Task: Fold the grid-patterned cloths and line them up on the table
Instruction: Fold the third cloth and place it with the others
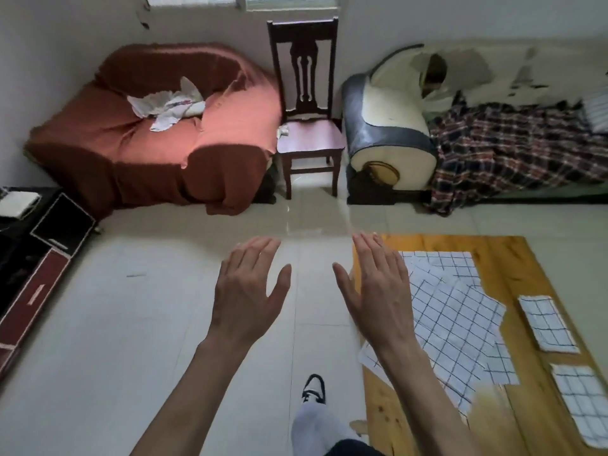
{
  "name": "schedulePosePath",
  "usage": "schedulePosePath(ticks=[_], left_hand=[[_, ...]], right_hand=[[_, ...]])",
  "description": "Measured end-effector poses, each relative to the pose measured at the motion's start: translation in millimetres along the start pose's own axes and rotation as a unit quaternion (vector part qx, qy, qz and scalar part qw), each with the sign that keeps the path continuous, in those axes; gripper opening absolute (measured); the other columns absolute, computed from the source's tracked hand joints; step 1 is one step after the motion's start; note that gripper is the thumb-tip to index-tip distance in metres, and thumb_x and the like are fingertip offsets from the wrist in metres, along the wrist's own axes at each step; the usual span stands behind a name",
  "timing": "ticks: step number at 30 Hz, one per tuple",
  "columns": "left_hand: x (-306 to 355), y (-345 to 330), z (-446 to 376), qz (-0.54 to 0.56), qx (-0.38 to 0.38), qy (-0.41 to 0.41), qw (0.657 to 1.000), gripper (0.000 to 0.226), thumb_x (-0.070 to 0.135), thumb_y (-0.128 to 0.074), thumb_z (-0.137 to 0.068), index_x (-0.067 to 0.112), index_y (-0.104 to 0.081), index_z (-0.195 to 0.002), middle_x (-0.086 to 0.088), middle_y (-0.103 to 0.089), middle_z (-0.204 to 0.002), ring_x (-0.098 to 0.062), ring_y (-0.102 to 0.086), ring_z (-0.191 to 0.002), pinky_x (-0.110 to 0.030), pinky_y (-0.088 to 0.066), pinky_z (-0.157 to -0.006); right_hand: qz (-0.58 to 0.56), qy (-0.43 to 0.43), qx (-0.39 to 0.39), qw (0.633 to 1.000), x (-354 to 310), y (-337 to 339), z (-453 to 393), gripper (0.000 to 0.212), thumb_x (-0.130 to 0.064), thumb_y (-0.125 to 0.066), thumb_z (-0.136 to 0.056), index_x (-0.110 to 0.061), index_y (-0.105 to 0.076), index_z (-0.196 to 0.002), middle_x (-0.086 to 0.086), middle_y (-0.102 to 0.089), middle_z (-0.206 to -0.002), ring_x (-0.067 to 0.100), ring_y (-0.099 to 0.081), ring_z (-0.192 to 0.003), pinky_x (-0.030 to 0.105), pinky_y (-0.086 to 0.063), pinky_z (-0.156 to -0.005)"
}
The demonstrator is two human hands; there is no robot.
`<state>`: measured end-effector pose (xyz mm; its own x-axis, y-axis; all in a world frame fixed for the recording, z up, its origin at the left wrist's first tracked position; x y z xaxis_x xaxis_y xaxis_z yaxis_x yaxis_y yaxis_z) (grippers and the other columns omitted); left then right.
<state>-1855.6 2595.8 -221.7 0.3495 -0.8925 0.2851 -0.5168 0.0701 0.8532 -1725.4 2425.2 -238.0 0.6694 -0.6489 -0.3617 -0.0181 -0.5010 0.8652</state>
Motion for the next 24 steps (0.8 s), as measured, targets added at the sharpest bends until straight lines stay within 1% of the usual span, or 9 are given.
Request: schedulePosePath(ticks=[7,10,14,17,21,24], left_hand=[[21,-77,-125,0.042,-0.056,-0.116,0.991,0.049,0.041,-0.046,-0.107,0.009,-0.060,-0.141,-0.008,-0.062,-0.143,-0.027,-0.052,-0.139,-0.050,-0.039,-0.117],[36,-102,-162,0.064,-0.067,-0.161,0.983,0.050,0.043,-0.044,-0.107,0.010,-0.060,-0.141,-0.009,-0.062,-0.143,-0.027,-0.052,-0.139,-0.048,-0.039,-0.118],[57,-141,-204,0.100,-0.093,-0.229,0.964,0.052,0.045,-0.042,-0.108,0.009,-0.062,-0.140,-0.009,-0.063,-0.142,-0.027,-0.053,-0.137,-0.043,-0.035,-0.120],[73,-176,-233,0.140,-0.113,-0.278,0.944,0.050,0.044,-0.045,-0.107,0.010,-0.062,-0.140,-0.007,-0.063,-0.142,-0.027,-0.054,-0.137,-0.037,-0.032,-0.121],[108,-226,-263,0.183,-0.171,-0.351,0.902,0.048,0.043,-0.049,-0.106,0.011,-0.062,-0.140,-0.007,-0.062,-0.143,-0.027,-0.054,-0.137,-0.041,-0.037,-0.118],[135,-257,-275,0.211,-0.210,-0.403,0.865,0.050,0.046,-0.047,-0.107,0.013,-0.059,-0.143,-0.005,-0.061,-0.146,-0.024,-0.051,-0.140,-0.042,-0.039,-0.117]], right_hand=[[0.021,-0.126,0.086,0.988,66,-10,-61,0.063,-0.049,-0.046,-0.107,-0.013,-0.039,-0.158,0.006,-0.041,-0.164,0.020,-0.025,-0.158,0.045,-0.017,-0.130],[0.040,-0.164,0.100,0.980,84,-13,-76,0.063,-0.049,-0.046,-0.107,-0.014,-0.038,-0.159,0.006,-0.040,-0.165,0.019,-0.023,-0.159,0.045,-0.016,-0.130],[0.066,-0.227,0.109,0.966,109,-19,-92,0.064,-0.051,-0.043,-0.108,-0.014,-0.038,-0.159,0.005,-0.038,-0.166,0.018,-0.023,-0.159,0.049,-0.020,-0.129],[0.075,-0.286,0.131,0.946,130,-24,-101,0.065,-0.054,-0.038,-0.108,-0.013,-0.039,-0.159,0.002,-0.038,-0.166,0.016,-0.024,-0.158,0.050,-0.023,-0.128],[0.108,-0.380,0.144,0.907,157,-33,-106,0.067,-0.056,-0.035,-0.107,-0.013,-0.040,-0.159,0.001,-0.039,-0.166,0.016,-0.024,-0.158,0.048,-0.021,-0.129],[0.130,-0.441,0.157,0.874,171,-43,-108,0.066,-0.056,-0.035,-0.107,-0.014,-0.039,-0.159,0.001,-0.039,-0.166,0.016,-0.024,-0.158,0.045,-0.017,-0.130]])
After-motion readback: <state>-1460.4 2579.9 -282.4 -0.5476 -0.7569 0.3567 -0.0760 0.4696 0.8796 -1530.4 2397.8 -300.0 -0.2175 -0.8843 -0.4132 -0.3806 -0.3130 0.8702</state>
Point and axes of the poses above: each hand's wrist, its own z-axis away from the middle knuckle, its own y-axis out of the back of the hand, x = y × z, the point moved 6 cm from there along -z, towards the middle knuckle
